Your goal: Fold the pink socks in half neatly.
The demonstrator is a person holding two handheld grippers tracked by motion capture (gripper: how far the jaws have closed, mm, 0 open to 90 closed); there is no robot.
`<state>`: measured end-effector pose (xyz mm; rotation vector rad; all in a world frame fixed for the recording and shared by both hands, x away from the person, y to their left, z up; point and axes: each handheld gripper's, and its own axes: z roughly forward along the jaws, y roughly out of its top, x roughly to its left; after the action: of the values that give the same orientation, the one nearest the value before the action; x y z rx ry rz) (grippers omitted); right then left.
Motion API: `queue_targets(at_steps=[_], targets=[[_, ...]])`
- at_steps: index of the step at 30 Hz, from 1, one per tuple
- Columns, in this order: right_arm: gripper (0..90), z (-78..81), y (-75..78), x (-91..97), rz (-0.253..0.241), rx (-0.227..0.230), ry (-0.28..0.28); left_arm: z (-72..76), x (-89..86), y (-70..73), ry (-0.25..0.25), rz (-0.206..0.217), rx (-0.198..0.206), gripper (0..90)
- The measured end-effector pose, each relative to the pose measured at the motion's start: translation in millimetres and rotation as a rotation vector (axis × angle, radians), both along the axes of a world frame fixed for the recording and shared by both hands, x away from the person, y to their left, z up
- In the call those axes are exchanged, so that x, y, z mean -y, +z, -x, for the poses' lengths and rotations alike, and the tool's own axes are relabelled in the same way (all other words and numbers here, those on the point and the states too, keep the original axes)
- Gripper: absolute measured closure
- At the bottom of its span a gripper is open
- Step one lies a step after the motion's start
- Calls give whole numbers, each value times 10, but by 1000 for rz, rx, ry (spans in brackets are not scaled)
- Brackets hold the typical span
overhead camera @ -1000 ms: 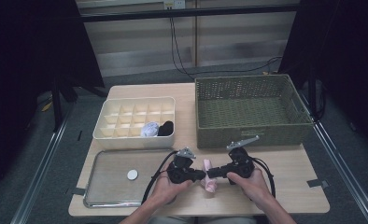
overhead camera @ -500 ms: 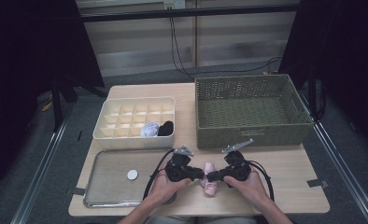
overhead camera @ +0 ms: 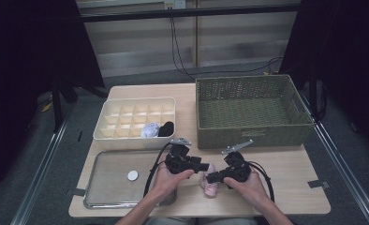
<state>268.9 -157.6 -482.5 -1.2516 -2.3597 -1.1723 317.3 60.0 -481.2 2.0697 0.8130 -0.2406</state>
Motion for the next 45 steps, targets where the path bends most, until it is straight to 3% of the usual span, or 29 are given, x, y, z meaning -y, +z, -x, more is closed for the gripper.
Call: queue_targets(at_steps=[2,5,7,9,15,20,24,27,30,33,39,45], targets=[[773,14,22,-4,6,-3,11,13,23,-48,-16,-27,-3,492],[734,31,49,5,14,0,23,-3,5,-76,-10,-29,-11,484],[726,49,72,20,18,4,22,24,26,-66,-10,-57,22,492],[729,84,100,35,21,10,18,34,38,-75,-13,-62,26,509],[860,223,154,25,17,32,28,21,12,-125,3,-86,34,511],[875,209,83,-26,21,7,42,31,8,-138,3,-91,33,493],[866,198,-10,-63,34,-30,61,54,22,-138,-4,-98,57,490],[846,207,45,-24,16,-8,61,63,6,-142,-7,-109,70,491],[872,192,119,95,-55,13,21,70,-8,-158,-8,-97,73,496],[868,167,101,159,-63,18,-23,65,-11,-164,-6,-93,65,495],[898,171,-50,32,14,-12,4,59,-19,-170,-14,-86,33,476],[899,181,-63,-1,23,-5,16,70,-48,-130,-17,-104,15,411]])
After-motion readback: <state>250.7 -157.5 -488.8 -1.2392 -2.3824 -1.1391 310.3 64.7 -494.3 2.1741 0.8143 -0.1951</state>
